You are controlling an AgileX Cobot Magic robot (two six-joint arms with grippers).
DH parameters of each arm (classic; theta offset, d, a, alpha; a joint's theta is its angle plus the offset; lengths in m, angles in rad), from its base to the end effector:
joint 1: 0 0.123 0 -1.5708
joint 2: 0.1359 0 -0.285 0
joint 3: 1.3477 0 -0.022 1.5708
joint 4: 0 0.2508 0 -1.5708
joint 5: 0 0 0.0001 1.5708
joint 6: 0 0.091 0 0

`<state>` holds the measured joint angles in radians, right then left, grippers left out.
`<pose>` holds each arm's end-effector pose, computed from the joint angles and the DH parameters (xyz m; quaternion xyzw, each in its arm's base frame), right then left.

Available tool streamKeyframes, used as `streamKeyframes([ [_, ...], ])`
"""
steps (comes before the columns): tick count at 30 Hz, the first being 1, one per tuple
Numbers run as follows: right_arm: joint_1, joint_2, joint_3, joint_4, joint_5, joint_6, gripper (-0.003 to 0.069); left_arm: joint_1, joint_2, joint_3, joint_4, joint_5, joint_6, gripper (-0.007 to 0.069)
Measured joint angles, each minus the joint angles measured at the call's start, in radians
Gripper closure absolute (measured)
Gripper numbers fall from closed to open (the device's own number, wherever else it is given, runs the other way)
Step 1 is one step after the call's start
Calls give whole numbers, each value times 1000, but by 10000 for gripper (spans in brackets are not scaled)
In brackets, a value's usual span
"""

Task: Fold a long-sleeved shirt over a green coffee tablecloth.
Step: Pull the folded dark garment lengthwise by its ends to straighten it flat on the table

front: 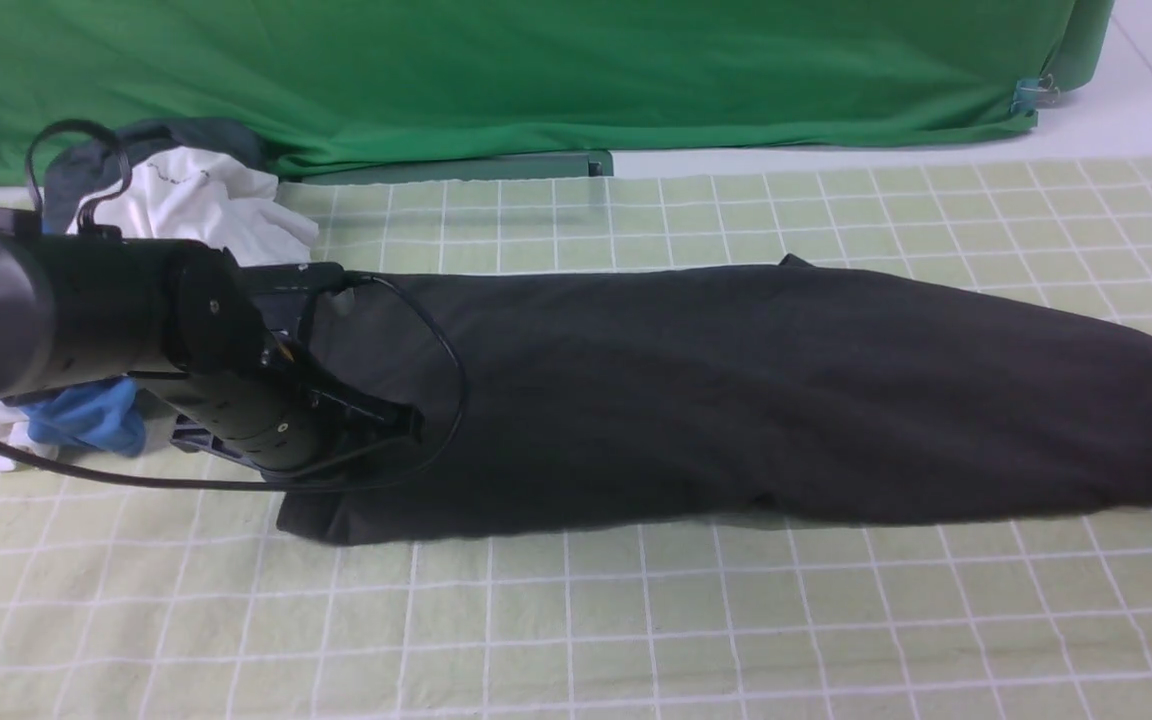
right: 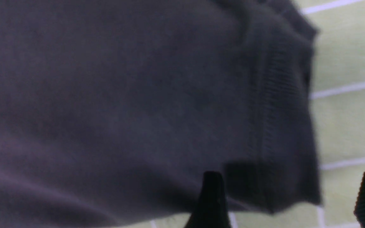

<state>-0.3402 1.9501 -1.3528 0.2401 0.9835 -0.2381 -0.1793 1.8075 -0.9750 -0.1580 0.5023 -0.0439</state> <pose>0.3624 -0.1091 0.1789 0.1130 0.9876 0.0870 0.0659 0.3256 -0.0660 0.1486 0.0045 0.9858 -0.0662 0.1540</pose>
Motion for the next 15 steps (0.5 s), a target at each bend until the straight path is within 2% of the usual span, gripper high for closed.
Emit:
streamKeyframes([
  [4, 1, 40, 0, 6, 0, -11, 165, 0, 11, -5, -3, 0, 0, 617],
  [8, 1, 58, 0, 9, -7, -62, 358, 0, 13, -10, -3, 3, 0, 617],
  [10, 1, 58, -4, 10, -6, -86, 525, 0, 13, -10, -3, 3, 0, 617],
  [11, 1, 58, -8, 8, -6, -88, 570, 0, 14, -10, -3, 1, 0, 617],
  [13, 1, 58, -27, -7, 2, -93, 618, 0, 15, -10, -4, 0, 0, 617],
  [15, 1, 58, -53, -41, 23, -80, 626, 0, 15, -10, -5, 1, 0, 617],
])
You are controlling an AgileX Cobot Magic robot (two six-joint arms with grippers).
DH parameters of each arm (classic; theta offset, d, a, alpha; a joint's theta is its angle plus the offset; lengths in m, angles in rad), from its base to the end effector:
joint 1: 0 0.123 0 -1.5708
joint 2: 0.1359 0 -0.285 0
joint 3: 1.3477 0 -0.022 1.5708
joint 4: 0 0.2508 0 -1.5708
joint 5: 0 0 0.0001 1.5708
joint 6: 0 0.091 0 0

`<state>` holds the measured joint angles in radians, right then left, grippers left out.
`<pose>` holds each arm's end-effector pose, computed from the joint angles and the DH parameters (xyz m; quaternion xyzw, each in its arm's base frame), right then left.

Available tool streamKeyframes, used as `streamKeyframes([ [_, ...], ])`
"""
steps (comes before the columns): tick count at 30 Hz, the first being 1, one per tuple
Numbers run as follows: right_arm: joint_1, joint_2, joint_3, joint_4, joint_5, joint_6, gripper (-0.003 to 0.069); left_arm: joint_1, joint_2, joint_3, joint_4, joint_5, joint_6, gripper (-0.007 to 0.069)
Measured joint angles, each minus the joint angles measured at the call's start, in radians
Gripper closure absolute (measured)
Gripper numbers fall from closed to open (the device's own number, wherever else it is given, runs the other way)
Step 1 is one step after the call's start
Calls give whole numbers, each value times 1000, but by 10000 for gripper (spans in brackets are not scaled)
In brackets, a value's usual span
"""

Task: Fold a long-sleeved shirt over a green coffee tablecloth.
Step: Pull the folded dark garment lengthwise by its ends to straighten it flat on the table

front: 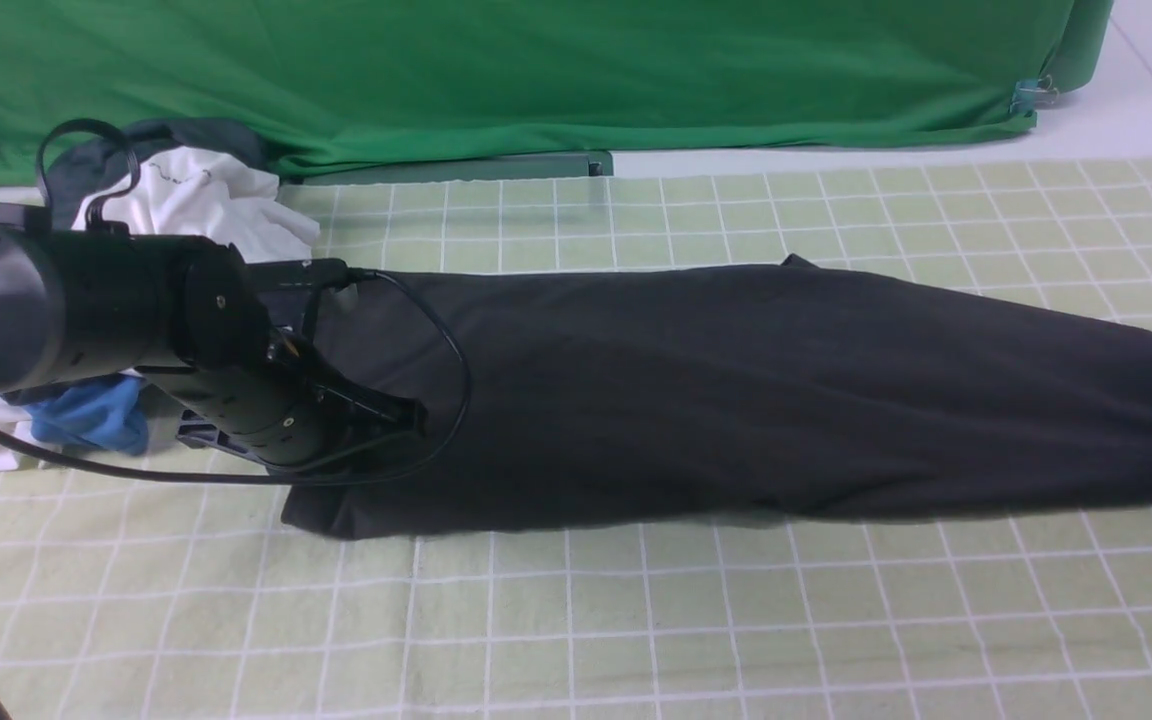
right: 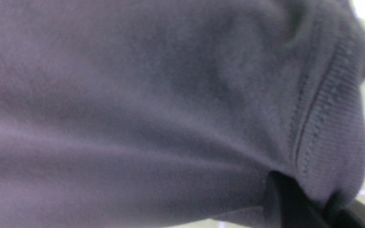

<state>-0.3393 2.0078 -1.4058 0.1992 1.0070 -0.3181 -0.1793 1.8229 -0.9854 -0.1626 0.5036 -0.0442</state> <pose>0.3716 -0.1150 0.1686 0.0616 0.9941 0.0729 0.0506 0.3283 -0.0667 0.1458 0.0025 0.9863 -0.0672 0.1507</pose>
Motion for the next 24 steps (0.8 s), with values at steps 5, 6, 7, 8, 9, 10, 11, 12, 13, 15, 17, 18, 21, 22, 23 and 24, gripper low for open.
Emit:
streamKeyframes([
  [5, 4, 0, -18, -69, 52, 60, 626, 0, 0, 0, 0, 1, 0, 615],
  [6, 4, 1, -18, -71, 53, 63, 626, 0, 0, 0, 0, 1, 0, 615],
  [7, 6, 1, -18, -79, 63, 70, 617, 0, 1, 0, 0, 1, 0, 615],
  [8, 7, 1, -18, -84, 66, 72, 610, 0, 1, 0, 0, 1, 1, 615],
  [9, 8, 1, -19, -97, 72, 74, 578, 0, 1, -1, 1, 3, 2, 615],
  [10, 8, 1, -19, -108, 77, 79, 546, 0, 1, -2, 1, 7, 2, 615],
  [11, 8, 1, -20, -123, 82, 91, 494, 0, -1, -3, 1, 12, 2, 615],
  [12, 8, 1, -26, -132, 88, 111, 455, 0, -5, -4, 1, 14, 2, 615],
  [13, 8, 1, -40, -149, 104, 147, 350, 0, -14, -4, 2, 17, 2, 615],
  [15, 8, 1, -76, -166, 132, 192, 202, 0, -33, -1, 2, 19, 2, 615],
  [17, 8, 1, -105, -171, 163, 206, 86, -1, -55, 5, 1, 35, 2, 615],
  [18, 9, 1, -124, -172, 180, 211, 39, -1, -75, 9, 1, 57, 2, 615],
  [21, 14, 1, -169, -135, 199, 206, -17, -1, -163, 12, 1, 121, 2, 613],
  [22, 15, 1, -174, -120, 199, 199, -18, -1, -189, 12, 1, 132, 2, 613],
  [23, 18, 1, -178, -76, 200, 181, -19, -1, -229, 12, 0, 149, 2, 613],
  [24, 18, 1, -178, -70, 200, 176, -19, -1, -236, 12, 0, 152, 2, 613],
])
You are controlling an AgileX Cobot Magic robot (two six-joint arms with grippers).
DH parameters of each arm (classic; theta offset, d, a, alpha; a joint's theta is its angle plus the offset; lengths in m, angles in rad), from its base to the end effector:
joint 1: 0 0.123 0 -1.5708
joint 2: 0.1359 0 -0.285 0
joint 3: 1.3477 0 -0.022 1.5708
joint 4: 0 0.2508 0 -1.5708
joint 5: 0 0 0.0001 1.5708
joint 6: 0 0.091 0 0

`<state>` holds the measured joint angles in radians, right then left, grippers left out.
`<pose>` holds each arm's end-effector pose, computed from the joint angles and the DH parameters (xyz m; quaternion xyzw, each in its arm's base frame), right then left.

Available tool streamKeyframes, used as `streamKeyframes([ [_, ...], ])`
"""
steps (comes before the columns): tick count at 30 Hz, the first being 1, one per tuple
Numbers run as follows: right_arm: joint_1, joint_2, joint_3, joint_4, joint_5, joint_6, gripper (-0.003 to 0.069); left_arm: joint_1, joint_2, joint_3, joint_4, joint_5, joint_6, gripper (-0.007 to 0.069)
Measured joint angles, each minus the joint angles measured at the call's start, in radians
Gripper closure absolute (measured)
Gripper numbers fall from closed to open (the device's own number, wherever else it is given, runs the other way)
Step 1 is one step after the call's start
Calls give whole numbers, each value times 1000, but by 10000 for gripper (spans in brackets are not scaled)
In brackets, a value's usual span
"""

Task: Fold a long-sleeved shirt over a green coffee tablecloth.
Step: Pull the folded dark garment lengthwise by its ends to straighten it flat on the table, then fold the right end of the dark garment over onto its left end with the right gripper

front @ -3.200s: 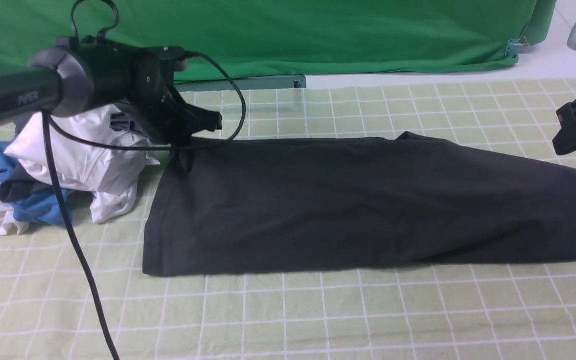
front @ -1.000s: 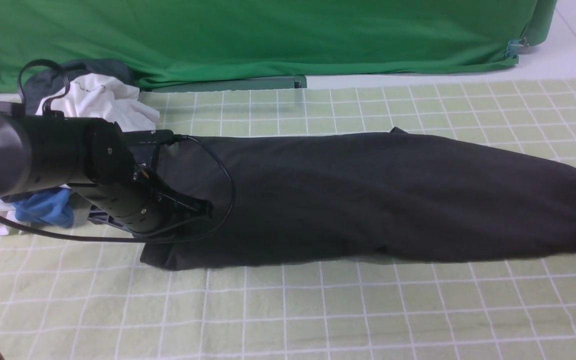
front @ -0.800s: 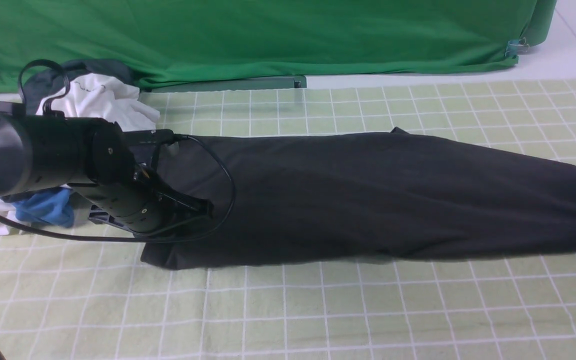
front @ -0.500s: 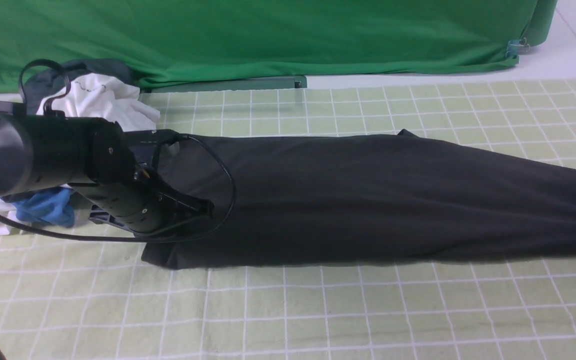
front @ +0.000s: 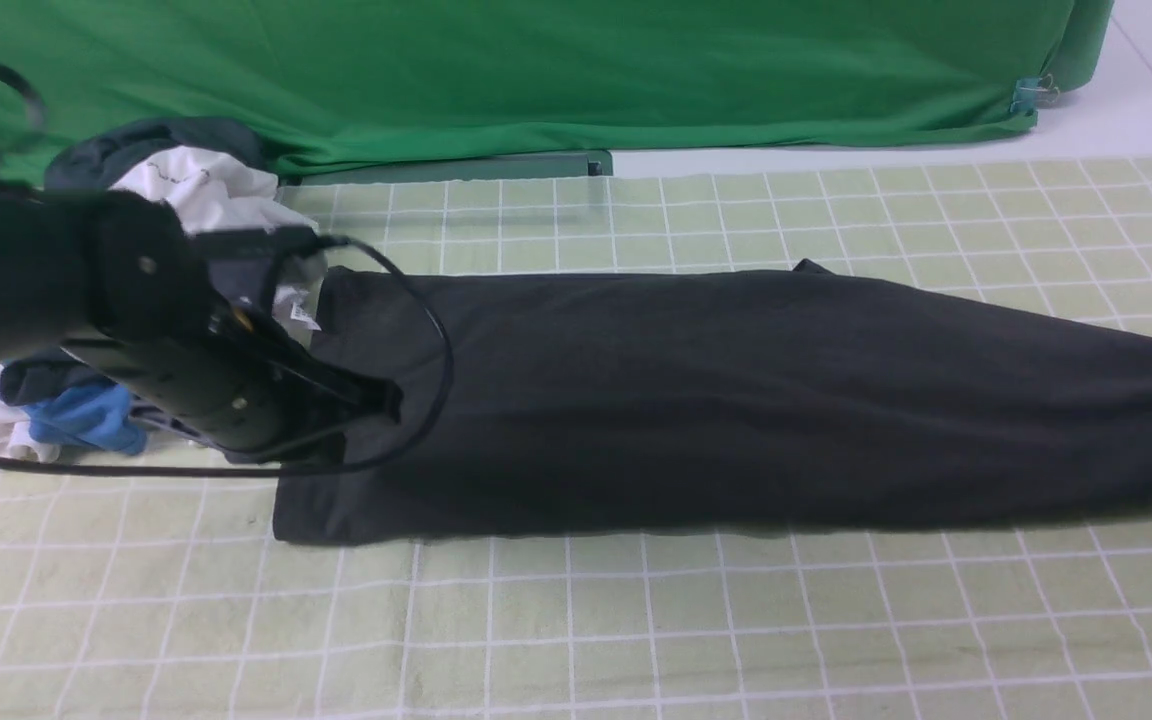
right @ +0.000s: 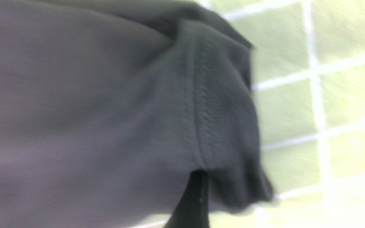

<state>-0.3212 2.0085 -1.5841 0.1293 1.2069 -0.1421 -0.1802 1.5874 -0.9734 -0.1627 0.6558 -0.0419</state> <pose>0.3841 -0.1162 0.2099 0.1113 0.9918 0.0560 0.0269 0.2993 -0.0637 0.2140 0.0141 0.9793 -0.0820 0.1843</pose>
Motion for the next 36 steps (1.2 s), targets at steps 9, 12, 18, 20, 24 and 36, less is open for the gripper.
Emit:
streamKeyframes([
  [9, 2, 4, 0, 62, -21, -27, -19, 0, -208, 0, -8, 57, 1, 613],
  [12, 2, 17, -1, 63, -47, -27, -17, 0, -225, 0, -13, 61, 1, 613],
  [18, 13, 117, -1, 65, -93, -27, -6, 0, -233, 0, -14, 93, 1, 613],
  [20, 19, 142, -4, 59, -96, -44, 29, 0, -233, 0, -14, 97, 2, 613],
  [24, 24, 150, -11, 62, -96, -76, 180, 0, -233, 0, -14, 101, 3, 613],
  [36, 29, 103, -106, -46, -16, -40, 608, 0, -280, 0, -9, 142, 42, 613],
])
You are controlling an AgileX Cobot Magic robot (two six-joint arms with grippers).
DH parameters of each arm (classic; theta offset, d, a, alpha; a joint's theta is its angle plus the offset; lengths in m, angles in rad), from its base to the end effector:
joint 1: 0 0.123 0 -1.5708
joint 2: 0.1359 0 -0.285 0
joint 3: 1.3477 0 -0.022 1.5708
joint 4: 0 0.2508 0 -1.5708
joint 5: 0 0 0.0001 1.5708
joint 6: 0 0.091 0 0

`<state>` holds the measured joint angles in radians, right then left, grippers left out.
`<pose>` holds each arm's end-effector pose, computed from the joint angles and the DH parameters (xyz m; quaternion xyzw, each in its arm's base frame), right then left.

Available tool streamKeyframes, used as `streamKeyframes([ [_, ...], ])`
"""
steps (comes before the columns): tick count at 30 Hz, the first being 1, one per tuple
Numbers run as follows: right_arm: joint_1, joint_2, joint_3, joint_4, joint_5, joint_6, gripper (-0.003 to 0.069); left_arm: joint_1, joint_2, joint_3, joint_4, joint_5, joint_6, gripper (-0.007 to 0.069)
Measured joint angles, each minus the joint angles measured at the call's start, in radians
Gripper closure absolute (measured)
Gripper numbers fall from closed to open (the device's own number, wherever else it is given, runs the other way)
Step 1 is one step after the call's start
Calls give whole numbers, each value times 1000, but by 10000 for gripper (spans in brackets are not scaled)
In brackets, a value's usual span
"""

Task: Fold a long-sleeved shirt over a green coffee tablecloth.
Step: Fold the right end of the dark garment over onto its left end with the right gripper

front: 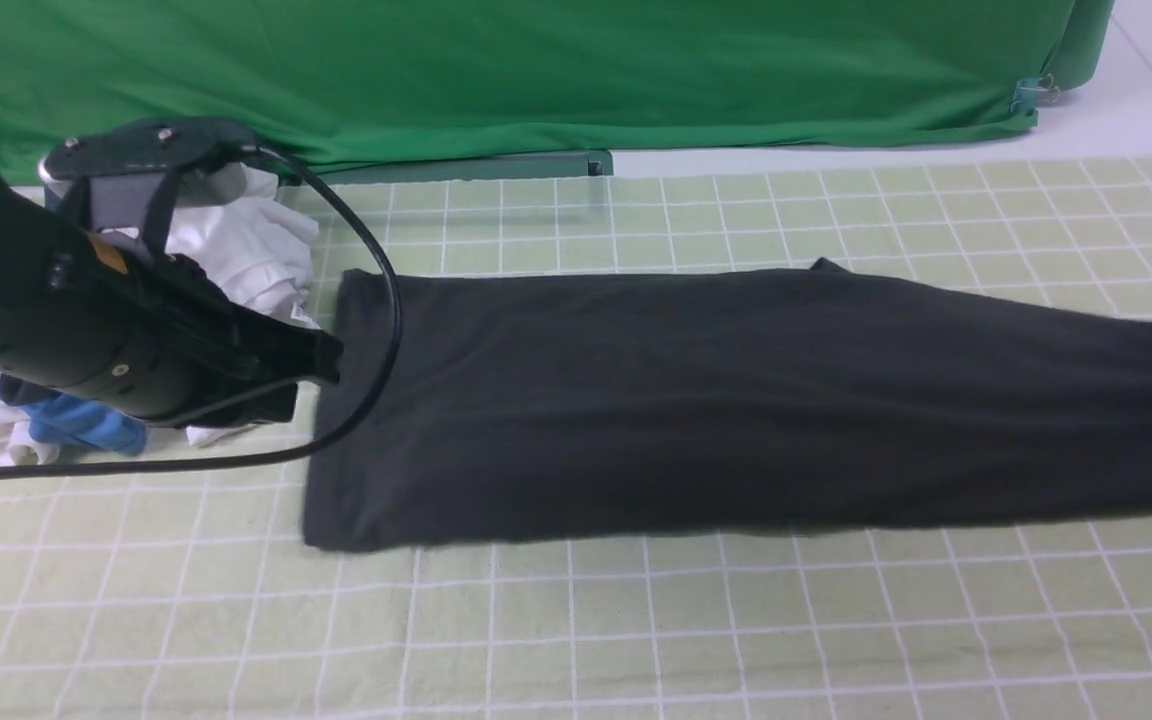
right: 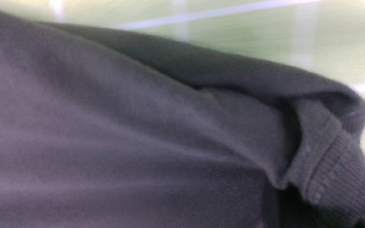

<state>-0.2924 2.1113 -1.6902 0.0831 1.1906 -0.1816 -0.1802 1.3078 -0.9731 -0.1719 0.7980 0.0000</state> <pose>0.4107 -0.1163 0.1932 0.0698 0.9965 0.0324 0.0316 0.2520 -0.0573 0.2877 0.0448 0.9620 -0.0979 0.2509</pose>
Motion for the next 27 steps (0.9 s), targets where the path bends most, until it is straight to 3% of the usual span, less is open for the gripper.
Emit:
streamKeyframes([
  [5, -1, -98, -46, -98, 10, 55, 608, 0, -72, 0, 8, 9, 0, 613],
  [12, 73, -209, -73, -29, 24, 71, 608, 0, -136, 0, 10, 20, 0, 613],
  [18, 264, -262, -75, 133, 25, 74, 610, 0, -139, 0, 8, 29, 0, 613],
  [27, 629, -231, -75, 354, -68, 95, 610, 0, -139, 0, -39, 31, 0, 613],
])
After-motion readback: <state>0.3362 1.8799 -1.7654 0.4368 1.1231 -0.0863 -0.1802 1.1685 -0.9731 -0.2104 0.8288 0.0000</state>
